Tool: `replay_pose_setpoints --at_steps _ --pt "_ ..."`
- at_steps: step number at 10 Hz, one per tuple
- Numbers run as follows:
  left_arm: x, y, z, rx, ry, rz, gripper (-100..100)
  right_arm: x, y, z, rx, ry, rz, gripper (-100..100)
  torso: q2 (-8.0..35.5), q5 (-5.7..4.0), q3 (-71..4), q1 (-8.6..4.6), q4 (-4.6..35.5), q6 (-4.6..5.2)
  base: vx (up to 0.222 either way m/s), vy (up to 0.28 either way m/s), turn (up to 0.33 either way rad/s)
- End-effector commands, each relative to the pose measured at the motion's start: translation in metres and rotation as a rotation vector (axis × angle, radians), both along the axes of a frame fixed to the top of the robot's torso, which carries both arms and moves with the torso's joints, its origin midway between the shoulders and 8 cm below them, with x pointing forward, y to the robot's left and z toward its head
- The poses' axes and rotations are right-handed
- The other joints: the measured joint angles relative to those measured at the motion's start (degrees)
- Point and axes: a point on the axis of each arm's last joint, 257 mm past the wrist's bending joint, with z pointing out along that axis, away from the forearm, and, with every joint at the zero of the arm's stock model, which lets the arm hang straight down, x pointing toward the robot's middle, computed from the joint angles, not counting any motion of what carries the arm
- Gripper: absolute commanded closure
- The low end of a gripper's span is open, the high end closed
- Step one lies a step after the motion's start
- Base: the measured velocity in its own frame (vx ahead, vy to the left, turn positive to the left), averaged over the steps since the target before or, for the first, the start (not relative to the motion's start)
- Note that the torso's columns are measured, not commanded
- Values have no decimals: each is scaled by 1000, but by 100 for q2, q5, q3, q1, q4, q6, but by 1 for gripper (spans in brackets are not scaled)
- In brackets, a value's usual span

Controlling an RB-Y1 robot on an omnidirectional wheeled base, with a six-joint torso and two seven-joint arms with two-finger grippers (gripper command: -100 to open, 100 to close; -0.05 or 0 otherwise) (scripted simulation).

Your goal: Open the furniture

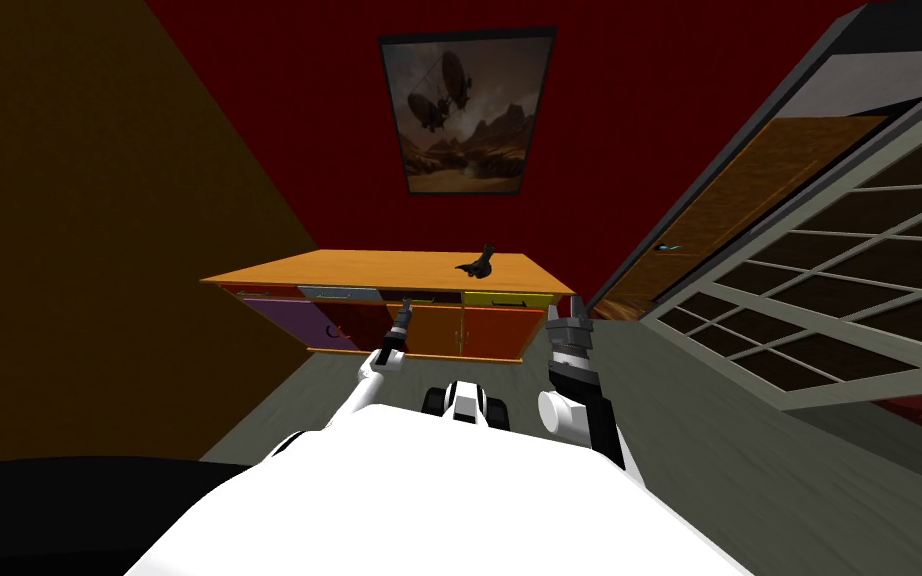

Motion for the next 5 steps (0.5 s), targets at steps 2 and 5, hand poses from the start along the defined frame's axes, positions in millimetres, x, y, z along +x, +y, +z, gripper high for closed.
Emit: replay_pose_setpoints --at_steps 2,5 --pt "16 5 3 3 37 5 -100 0 0 0 0 0 0 0 0 0 0 0 0 0 -49 -33 0" --pt "28 9 6 6 67 10 -100 0 0 0 0 0 0 0 -2 0 -1 1 0 0 -49 -33 0"
